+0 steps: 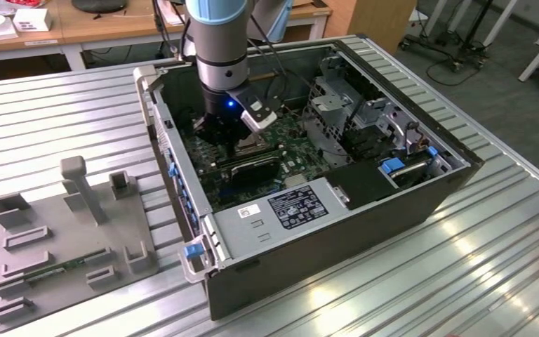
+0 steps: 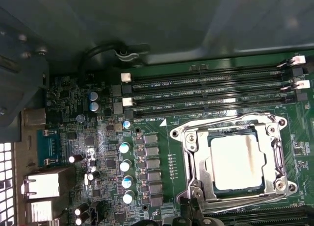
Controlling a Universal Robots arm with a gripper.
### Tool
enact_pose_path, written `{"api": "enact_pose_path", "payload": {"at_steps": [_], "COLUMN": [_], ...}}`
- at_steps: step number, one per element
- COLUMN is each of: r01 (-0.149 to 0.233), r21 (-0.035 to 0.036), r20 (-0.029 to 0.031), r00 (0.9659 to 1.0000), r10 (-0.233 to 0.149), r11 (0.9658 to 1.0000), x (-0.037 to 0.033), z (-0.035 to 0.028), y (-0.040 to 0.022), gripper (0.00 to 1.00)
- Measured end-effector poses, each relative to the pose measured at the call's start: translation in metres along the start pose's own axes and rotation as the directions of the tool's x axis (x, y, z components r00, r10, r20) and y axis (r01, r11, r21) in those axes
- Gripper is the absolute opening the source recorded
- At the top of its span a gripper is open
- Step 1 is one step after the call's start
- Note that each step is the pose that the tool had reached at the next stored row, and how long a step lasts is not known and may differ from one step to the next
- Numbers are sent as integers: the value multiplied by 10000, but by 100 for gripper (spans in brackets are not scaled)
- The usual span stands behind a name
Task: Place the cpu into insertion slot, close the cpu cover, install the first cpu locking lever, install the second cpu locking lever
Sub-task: 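Install the second cpu locking lever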
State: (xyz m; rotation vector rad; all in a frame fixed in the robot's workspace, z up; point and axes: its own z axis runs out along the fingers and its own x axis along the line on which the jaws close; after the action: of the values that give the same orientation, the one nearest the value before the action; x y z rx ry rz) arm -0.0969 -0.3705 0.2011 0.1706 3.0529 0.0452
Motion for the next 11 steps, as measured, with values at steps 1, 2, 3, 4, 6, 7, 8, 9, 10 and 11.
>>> {"api": "enact_pose_path", "payload": {"at_steps": [1,2,3,4,6,7,8,9,10,11], "r01": [-1,-2,-2,-3,-4,-4,-5,-6,-6,-8], "r21": [-11,-20,-26,-35,-59,-67,-72,-76,-82,-92], "r20": [-1,-2,-2,-4,-9,-9,-9,-8,-9,-10], "r00": [10000,10000,10000,10000,10000,10000,10000,10000,10000,10000], "r10": [1,2,2,3,4,4,5,6,6,8], "r11": [10000,10000,10000,10000,10000,10000,10000,10000,10000,10000], "x": [3,8,12,17,21,21,22,22,22,23], "z": [2,4,7,9,10,10,11,12,12,12], "y": [0,0,-1,-1,-1,0,0,1,1,1], "gripper": [10,10,10,10,10,10,10,10,10,10]}}
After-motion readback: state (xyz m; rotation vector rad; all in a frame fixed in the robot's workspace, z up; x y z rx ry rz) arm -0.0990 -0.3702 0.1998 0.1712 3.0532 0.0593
